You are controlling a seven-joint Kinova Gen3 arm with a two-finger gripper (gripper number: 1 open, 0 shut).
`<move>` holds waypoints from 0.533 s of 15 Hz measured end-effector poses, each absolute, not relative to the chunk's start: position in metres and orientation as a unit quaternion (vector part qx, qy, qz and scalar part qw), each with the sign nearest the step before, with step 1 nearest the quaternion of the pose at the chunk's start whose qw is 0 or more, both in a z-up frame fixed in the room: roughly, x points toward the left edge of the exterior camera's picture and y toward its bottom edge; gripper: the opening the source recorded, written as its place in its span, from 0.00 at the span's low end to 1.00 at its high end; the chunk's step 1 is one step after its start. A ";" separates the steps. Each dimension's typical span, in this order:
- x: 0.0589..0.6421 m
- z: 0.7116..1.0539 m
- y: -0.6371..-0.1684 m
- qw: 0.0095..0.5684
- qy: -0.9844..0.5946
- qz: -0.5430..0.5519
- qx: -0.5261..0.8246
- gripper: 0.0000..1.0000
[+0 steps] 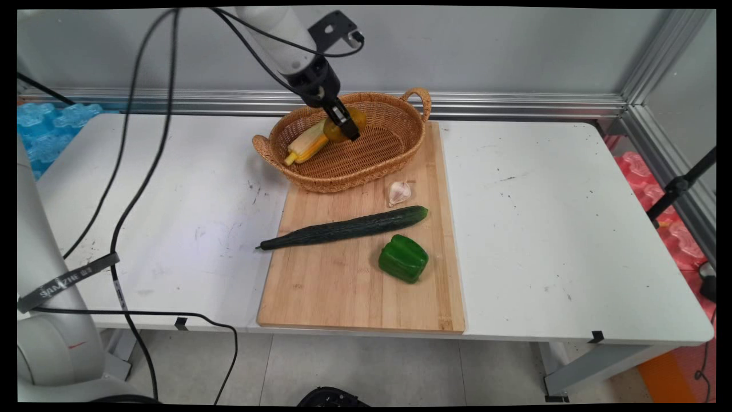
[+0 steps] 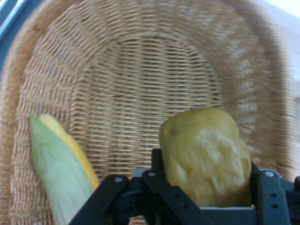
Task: Place the picked object on the cutting board
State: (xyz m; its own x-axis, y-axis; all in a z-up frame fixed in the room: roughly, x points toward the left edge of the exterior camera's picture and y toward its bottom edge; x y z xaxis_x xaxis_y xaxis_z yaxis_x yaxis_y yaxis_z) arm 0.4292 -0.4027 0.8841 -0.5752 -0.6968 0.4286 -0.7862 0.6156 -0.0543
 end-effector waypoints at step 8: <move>0.421 0.922 -0.353 0.208 -0.942 0.076 0.252 0.00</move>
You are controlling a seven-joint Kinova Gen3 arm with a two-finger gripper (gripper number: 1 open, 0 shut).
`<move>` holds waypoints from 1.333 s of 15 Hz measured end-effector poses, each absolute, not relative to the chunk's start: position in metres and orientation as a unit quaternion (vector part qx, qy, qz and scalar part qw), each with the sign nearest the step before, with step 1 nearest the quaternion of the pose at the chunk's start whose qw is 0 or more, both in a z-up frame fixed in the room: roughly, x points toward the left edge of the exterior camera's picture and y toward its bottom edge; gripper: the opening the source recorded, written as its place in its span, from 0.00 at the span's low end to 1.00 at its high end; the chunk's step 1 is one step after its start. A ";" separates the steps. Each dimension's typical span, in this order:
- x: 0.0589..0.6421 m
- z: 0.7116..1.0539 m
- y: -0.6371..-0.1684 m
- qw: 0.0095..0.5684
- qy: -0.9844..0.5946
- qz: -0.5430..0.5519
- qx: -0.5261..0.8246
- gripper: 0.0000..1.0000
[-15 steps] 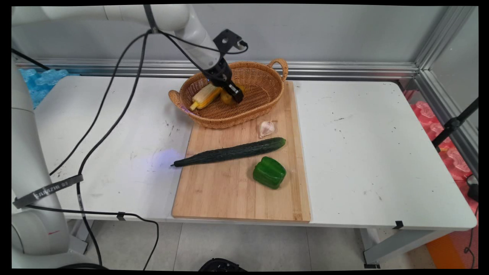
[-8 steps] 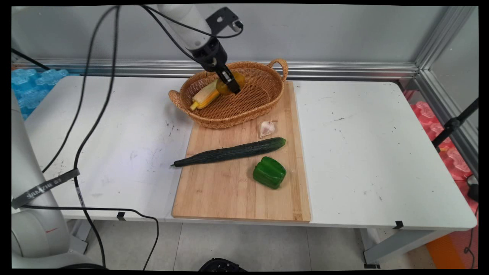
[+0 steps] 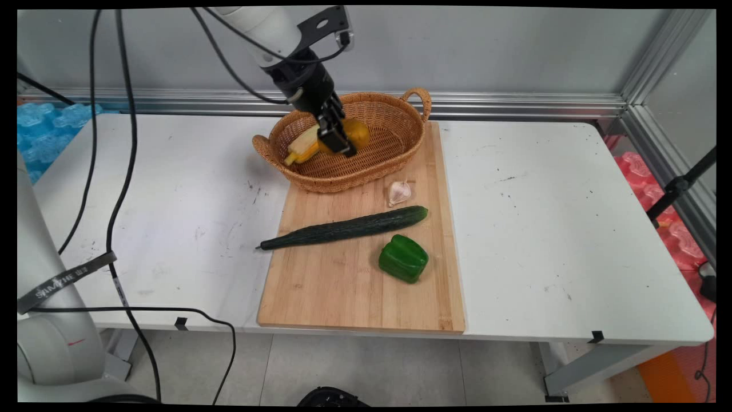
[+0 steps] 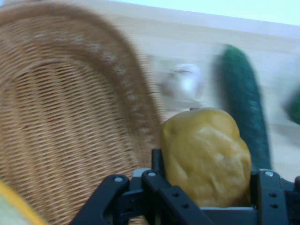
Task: Place the picked object on the cutting board
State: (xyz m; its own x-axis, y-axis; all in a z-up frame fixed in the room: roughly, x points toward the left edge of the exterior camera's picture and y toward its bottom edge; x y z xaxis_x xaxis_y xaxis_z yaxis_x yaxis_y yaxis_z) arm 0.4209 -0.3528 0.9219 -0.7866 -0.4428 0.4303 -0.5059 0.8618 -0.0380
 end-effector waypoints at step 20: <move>0.385 0.846 -0.258 0.198 -0.976 -0.002 -0.093 0.00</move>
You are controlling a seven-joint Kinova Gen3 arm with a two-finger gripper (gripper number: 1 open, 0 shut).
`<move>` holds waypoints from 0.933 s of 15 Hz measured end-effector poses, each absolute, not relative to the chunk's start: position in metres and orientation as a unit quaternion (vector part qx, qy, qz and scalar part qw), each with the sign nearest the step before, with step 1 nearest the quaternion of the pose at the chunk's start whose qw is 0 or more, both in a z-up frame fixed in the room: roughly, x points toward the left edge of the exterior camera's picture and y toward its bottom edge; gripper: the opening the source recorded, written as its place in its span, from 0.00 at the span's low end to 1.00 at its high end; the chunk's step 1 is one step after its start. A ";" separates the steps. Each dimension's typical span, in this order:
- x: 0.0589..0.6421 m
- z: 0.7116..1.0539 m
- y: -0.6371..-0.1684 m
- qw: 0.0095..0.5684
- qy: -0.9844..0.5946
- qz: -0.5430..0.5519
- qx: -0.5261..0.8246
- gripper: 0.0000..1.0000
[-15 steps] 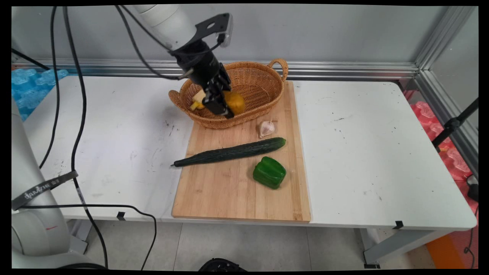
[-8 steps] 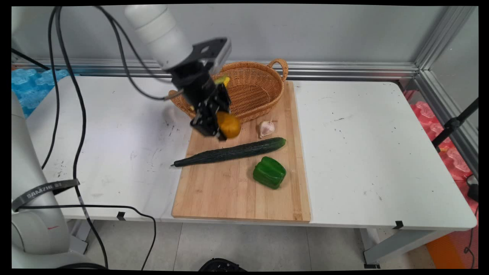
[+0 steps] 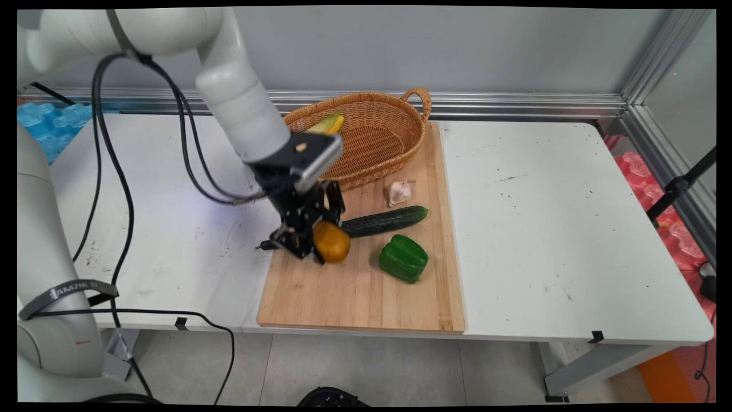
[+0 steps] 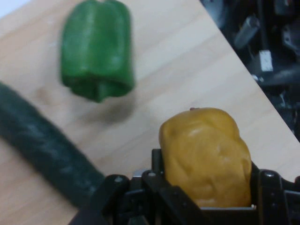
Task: Place the picked object on the cutting board
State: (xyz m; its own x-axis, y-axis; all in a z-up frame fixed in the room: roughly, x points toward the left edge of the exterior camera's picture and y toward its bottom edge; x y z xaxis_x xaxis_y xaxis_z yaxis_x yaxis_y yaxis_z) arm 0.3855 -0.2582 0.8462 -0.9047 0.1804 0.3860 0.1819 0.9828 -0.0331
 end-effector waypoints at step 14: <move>0.368 0.781 -0.249 0.175 -0.971 0.001 -0.166 1.00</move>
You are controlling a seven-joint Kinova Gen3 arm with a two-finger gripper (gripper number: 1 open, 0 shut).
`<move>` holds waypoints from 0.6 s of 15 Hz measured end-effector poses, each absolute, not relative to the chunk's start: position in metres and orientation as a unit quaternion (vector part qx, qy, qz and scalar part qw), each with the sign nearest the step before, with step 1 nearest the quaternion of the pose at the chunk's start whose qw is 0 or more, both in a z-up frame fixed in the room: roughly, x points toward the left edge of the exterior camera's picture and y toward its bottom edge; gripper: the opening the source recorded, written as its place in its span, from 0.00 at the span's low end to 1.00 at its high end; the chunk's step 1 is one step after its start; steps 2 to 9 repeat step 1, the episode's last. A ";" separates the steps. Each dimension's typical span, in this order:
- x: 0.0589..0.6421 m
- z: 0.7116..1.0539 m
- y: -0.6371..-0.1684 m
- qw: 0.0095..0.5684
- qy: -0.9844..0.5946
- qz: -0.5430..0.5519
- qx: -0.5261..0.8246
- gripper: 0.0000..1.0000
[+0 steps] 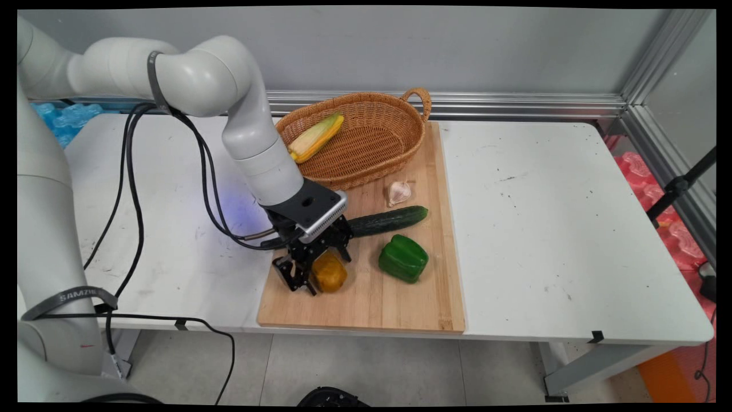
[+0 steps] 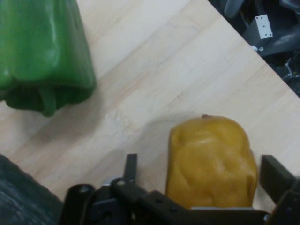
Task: Place the picked object on the cutting board
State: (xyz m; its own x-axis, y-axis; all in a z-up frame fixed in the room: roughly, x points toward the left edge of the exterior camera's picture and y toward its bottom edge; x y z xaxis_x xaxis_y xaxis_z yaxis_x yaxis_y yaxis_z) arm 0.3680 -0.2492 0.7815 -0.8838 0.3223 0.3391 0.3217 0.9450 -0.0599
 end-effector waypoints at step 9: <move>0.368 0.782 -0.250 0.176 -0.970 0.003 -0.167 1.00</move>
